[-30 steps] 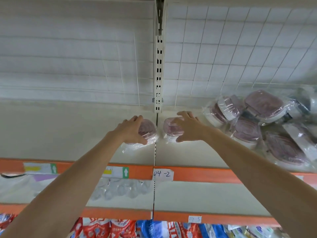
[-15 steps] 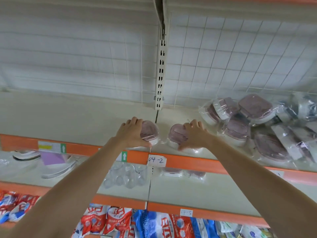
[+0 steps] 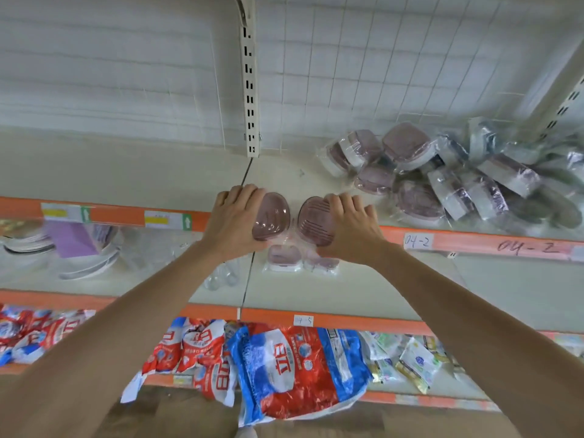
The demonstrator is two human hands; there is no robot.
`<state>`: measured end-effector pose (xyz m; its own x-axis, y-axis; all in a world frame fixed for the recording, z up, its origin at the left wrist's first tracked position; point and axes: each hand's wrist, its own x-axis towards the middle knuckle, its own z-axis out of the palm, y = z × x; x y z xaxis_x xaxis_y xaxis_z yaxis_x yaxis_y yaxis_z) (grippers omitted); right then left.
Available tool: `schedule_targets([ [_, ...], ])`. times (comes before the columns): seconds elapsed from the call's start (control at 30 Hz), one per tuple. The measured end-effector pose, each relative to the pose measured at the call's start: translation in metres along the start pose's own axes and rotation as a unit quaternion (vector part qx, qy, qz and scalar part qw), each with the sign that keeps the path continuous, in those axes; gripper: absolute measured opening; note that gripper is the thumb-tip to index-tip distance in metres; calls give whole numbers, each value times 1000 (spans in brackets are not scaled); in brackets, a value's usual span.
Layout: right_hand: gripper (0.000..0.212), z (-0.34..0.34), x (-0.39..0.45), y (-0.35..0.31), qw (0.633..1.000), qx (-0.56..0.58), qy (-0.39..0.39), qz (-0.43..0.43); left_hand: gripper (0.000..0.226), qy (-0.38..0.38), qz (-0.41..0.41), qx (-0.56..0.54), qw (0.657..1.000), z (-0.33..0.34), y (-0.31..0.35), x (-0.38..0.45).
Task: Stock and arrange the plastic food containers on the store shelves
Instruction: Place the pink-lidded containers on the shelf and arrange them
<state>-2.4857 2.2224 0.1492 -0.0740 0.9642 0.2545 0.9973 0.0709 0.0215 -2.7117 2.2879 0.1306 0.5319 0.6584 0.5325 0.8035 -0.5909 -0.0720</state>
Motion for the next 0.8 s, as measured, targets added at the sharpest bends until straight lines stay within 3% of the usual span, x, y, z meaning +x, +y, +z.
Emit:
schedule_targets([
  [0.17,91,22,-66,22,996,-29,-67,-45,94,-43,33,-9,998,14,54,-55],
  [0.33,94,60,-111,33,981,17,-190,-38,97,-255,-12,-45,966,46,91,-92],
  [0.5,92,122,-139,34,962,24,-271,10,98,-413,-72,-72,905,92,106,-129],
  [0.6,90,164,-149,38,956,33,-286,46,97,-427,-66,-55,900,126,106,-139],
  [0.8,93,235,-130,48,957,64,-254,122,96,-364,-119,-62,922,200,105,-133],
])
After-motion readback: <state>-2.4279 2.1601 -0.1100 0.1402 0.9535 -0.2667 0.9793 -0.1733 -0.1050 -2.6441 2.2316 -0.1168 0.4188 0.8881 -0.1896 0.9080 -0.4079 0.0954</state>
